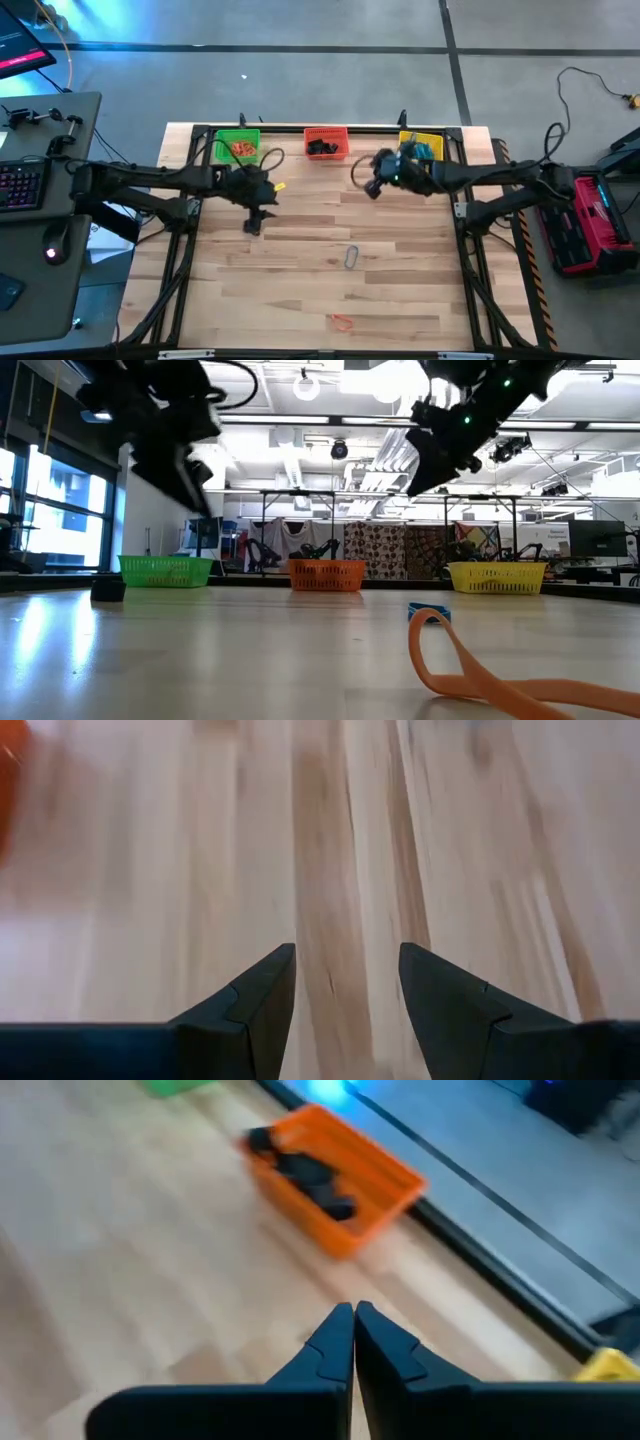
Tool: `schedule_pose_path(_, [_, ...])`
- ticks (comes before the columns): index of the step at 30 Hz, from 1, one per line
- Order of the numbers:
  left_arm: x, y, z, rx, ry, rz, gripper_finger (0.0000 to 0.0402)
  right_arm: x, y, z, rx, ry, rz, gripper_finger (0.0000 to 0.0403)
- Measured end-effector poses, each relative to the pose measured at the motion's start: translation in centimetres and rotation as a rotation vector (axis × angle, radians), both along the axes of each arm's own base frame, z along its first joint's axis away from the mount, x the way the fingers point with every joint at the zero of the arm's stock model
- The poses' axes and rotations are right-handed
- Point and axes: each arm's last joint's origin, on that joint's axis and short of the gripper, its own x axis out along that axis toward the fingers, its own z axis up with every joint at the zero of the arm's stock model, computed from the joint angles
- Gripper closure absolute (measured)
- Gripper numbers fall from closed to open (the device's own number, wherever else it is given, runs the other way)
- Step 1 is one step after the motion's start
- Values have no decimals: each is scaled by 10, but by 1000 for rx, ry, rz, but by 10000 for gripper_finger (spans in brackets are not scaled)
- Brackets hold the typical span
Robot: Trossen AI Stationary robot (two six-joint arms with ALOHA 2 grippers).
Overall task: Sort rubber bands into baskets
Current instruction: Put the black rubber band into the orange bin
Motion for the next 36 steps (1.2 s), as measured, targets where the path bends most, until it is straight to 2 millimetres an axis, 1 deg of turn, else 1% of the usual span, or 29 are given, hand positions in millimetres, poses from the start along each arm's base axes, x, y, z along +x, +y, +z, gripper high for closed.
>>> schedule_pose_path(4, [-8,-7,-9,-3,130,-33,229,5,27,0,-9,-19,52,402])
schedule_pose_path(8, [-11,-15,-12,-7,186,-69,226,6,47,1,-22,-33,88,402])
schedule_pose_path(15, [-13,-26,-16,-1,246,-113,192,6,67,1,-9,-51,144,403])
schedule_pose_path(20, [-12,-30,-28,29,348,-99,162,6,76,1,-27,-52,161,403])
schedule_pose_path(24, [-9,-32,-39,52,415,-100,151,5,80,1,-31,-51,172,403])
schedule_pose_path(31, [-7,-33,-55,58,528,-114,157,5,82,1,-45,-44,178,403])
schedule_pose_path(36, [-6,-32,-65,64,587,-125,177,5,82,1,-50,-40,182,403])
